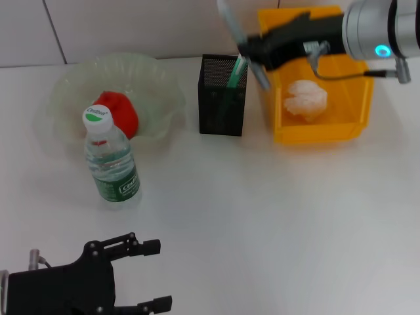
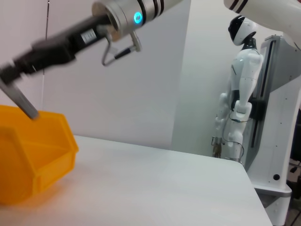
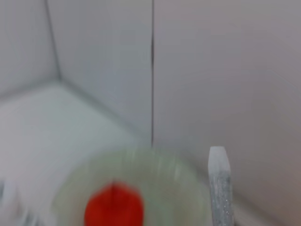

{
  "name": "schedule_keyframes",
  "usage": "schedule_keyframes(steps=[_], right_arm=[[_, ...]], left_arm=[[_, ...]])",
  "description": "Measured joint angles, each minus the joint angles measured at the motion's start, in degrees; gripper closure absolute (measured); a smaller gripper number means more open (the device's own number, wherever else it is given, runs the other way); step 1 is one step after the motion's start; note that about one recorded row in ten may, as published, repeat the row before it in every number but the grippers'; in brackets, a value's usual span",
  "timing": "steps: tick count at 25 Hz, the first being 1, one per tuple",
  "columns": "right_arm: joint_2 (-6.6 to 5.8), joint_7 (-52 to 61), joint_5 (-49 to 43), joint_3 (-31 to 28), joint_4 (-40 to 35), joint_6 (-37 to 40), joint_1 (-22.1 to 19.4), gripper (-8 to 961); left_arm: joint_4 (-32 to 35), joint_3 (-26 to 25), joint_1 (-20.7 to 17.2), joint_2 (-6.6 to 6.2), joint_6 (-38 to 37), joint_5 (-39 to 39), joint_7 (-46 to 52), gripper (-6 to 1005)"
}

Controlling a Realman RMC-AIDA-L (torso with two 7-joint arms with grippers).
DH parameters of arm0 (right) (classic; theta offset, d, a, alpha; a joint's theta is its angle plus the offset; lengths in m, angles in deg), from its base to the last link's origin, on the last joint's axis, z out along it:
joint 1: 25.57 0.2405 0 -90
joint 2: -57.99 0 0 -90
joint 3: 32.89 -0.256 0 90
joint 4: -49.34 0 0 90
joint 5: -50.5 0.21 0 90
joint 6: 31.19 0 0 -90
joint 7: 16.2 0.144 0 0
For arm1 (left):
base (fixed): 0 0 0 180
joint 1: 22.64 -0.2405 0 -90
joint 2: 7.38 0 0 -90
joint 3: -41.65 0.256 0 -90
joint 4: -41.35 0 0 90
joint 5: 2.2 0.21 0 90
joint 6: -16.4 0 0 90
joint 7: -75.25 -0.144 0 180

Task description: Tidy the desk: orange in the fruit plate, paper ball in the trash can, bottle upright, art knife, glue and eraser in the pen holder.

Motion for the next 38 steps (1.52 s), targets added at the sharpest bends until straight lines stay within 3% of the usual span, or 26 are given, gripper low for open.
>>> schedule_keyframes(steps=[1,3,7,11,16,26,31,38], right_arm=[[0.14,-3.7,4.5,1.1,0.2,-6.5,-1.6,830],[0.13,-5.9,7.1,2.7,1.5,-12.2,-2.3,830],[0.07,-8.0,8.1,6.1,4.7,-20.1,-2.2,831],[0.12,-11.7,8.2,14.1,11.3,-34.9,-1.6,831],[0.04,-12.0,8.2,19.5,16.3,-42.2,-0.2,832],[0.12,-11.4,9.2,25.4,23.4,-50.8,1.7,833],[0.19,-11.2,10.0,27.2,26.2,-51.9,2.7,783],[0.33,-11.2,10.8,28.5,23.5,-52.1,-0.2,712]], left_arm=[[0.0,0.1,0.1,0.00,0.0,0.2,0.1,186],[0.0,0.2,0.2,0.05,-0.1,0.5,0.1,186],[0.0,0.3,0.2,0.09,-0.2,0.5,0.1,186],[0.0,0.0,0.1,0.04,-0.9,0.5,0.1,186],[0.0,-0.1,0.1,-0.02,-1.1,0.6,0.7,186],[0.3,-0.1,0.2,-0.06,-1.1,0.5,1.5,186],[0.4,-0.1,0.2,-0.07,-1.1,0.5,1.6,186],[0.4,-0.2,0.0,-0.15,-1.1,0.3,1.6,186]])
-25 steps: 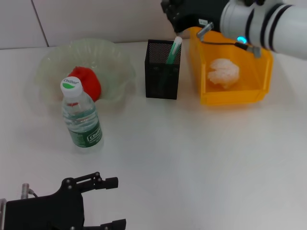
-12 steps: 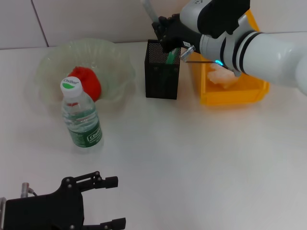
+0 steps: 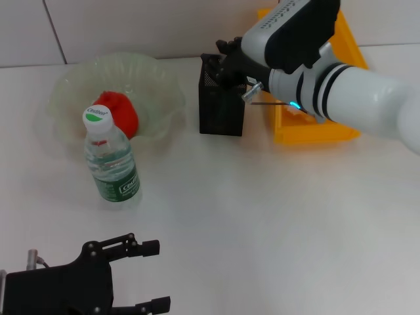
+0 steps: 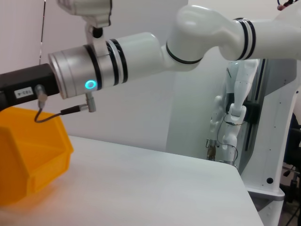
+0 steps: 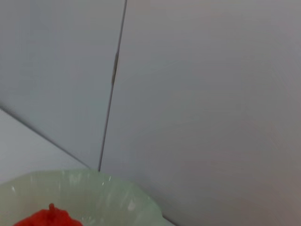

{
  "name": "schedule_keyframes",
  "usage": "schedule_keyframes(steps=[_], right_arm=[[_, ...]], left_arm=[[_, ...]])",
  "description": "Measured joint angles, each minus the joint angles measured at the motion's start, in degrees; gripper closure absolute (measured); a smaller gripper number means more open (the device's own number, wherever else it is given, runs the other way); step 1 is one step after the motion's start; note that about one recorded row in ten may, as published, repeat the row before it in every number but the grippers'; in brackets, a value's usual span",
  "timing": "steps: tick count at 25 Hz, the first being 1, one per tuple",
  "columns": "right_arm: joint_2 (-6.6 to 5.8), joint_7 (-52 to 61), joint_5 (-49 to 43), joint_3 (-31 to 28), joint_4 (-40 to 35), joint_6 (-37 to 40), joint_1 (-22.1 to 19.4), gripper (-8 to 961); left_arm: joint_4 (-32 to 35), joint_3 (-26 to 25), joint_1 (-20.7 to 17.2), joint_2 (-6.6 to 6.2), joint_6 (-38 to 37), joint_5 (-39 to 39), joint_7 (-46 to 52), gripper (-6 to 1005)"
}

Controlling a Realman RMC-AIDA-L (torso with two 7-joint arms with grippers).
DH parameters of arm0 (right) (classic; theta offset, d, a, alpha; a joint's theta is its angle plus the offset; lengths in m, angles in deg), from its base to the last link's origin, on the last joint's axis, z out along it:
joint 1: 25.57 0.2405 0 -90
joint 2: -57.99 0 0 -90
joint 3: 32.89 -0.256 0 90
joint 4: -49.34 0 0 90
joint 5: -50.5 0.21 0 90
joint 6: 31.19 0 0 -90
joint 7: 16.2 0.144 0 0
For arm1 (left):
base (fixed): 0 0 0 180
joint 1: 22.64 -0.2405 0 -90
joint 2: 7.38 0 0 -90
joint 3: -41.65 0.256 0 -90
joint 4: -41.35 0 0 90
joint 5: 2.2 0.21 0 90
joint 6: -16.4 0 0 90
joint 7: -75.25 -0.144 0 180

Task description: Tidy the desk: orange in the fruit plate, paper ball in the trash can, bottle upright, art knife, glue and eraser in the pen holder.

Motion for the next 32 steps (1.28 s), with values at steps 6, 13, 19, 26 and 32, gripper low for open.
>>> schedule_keyframes(steps=[6,13,19,26,32], right_arm=[[-0.34,0.0,2.7,0.0,-14.4,0.8,-9.4,476],[-0.41,-0.3,5.7,-3.6,-25.6,10.3,-15.9,329],[-0.38,-19.9,33.9,-17.5,-23.2,35.6,-19.2,216],[-0.47,-61.6,71.5,-28.9,0.0,67.4,-21.6,161],[-2.09,-76.8,63.0,-35.3,25.8,80.7,-15.8,161]], left_arm=[[0.0,-1.1,-0.3,-0.09,-0.1,-0.2,-0.5,186],[0.0,-1.8,-0.1,-0.09,-0.1,-0.2,-1.1,186],[0.0,-1.9,0.1,-0.15,-0.1,0.1,-1.2,186],[0.0,-2.2,-0.1,-0.40,-0.2,0.0,-1.2,186],[0.0,-6.1,-0.5,-0.08,-0.1,-0.3,-3.3,186]])
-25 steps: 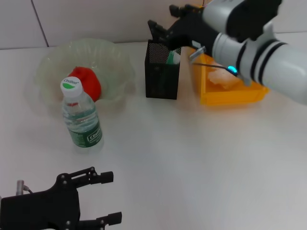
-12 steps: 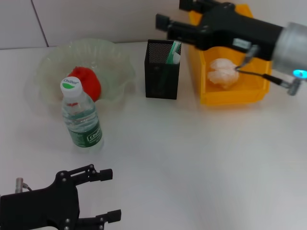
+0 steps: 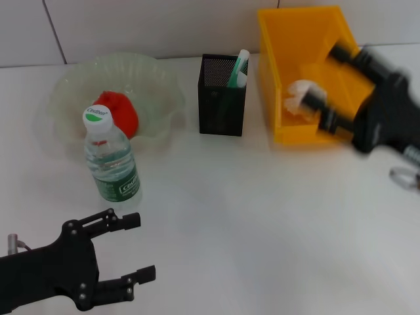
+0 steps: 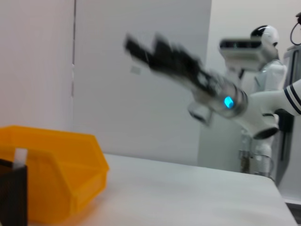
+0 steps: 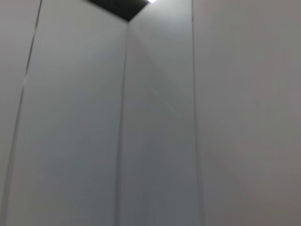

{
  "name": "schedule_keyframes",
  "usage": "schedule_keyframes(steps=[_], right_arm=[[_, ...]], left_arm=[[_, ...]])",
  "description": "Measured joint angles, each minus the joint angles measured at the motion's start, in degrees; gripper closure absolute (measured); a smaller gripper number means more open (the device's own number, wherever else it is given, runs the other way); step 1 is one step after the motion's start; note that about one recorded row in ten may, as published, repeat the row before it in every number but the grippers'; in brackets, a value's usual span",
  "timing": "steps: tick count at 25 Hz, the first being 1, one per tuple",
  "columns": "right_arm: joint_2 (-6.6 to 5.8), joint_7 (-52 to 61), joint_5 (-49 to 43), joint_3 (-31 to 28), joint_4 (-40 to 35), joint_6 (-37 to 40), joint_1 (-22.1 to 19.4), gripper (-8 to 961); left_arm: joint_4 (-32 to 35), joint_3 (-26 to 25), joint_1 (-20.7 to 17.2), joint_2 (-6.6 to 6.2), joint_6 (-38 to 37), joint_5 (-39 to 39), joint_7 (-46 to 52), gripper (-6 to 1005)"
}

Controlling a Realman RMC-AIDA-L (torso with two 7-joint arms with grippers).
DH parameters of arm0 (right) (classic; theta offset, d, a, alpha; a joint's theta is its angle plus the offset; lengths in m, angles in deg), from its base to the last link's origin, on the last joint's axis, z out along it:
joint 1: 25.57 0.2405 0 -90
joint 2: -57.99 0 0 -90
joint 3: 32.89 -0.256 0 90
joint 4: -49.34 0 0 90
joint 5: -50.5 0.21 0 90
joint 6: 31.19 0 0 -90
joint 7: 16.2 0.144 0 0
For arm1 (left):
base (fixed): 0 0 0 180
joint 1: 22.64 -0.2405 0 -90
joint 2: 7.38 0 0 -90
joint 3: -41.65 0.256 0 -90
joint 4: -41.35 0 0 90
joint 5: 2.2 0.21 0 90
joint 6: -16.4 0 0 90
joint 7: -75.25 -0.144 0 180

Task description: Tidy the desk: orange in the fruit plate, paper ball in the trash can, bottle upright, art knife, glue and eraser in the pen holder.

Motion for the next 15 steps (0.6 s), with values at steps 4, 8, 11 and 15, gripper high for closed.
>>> schedule_keyframes(steps=[4,8,11,15], right_arm=[[-1.19,-1.0,-15.2,-0.6,5.0,3.9,2.1,161],[-1.36,2.0,-26.2,-1.2,5.6,6.7,3.5,161],[-1.34,2.3,-28.6,-1.2,6.9,6.6,3.9,161],[-1.19,2.3,-29.6,-1.2,8.2,6.0,4.2,161]], left_arm=[[-0.1,-1.1,0.0,0.26,0.0,0.0,-1.1,186],[-0.2,-1.1,0.4,0.37,0.2,0.1,-1.2,186],[-0.1,-1.0,0.5,0.47,0.2,0.0,-1.3,186],[-0.3,-0.7,0.6,0.51,0.2,0.0,-1.3,186]])
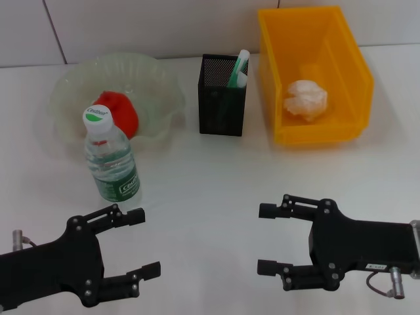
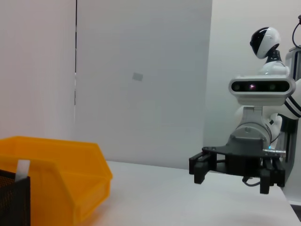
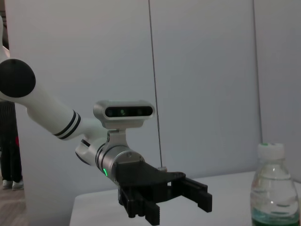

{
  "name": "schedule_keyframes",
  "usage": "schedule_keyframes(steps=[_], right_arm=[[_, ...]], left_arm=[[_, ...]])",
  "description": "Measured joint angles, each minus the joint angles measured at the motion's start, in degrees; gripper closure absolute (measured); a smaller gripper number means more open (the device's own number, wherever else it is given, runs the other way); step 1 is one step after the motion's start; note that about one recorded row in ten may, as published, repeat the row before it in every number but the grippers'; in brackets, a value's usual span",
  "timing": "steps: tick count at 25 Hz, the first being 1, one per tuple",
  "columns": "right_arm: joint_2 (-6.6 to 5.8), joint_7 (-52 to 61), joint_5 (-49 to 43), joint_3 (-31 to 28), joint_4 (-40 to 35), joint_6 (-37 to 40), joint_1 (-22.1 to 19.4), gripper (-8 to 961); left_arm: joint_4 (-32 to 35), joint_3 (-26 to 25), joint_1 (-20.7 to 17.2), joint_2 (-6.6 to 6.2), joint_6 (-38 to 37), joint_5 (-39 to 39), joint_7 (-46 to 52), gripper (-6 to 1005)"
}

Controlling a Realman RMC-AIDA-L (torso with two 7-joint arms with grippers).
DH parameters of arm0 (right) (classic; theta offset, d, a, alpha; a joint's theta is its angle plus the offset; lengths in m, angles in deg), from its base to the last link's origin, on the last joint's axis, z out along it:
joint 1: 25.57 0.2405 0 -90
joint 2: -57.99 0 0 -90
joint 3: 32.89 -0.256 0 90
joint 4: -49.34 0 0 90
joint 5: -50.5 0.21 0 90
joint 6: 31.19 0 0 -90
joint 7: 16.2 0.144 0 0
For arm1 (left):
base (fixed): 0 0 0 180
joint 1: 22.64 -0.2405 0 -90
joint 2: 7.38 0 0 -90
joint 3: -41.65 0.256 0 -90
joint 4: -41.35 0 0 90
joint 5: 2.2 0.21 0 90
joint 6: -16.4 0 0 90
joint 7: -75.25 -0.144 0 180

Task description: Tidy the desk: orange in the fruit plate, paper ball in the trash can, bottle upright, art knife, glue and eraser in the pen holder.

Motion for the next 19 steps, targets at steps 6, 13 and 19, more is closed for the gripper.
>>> schedule_keyframes(steps=[6,13,19], right_arm=[[-0.10,0.2,-0.8,0.0,1.9,-1.6,0.7,161],[-0.05,-0.2,-1.1,0.0,2.1,-1.9,0.1,161],[0.01,-0.4,-1.3,-0.4,2.3,-2.2,-0.3,161]], left_arm=[[-0.1,0.1,0.3,0.09,0.0,0.2,0.1,186],[-0.2,0.2,1.0,0.10,-0.2,0.5,0.8,186],[-0.2,0.8,1.5,0.19,-0.3,0.6,1.2,186]])
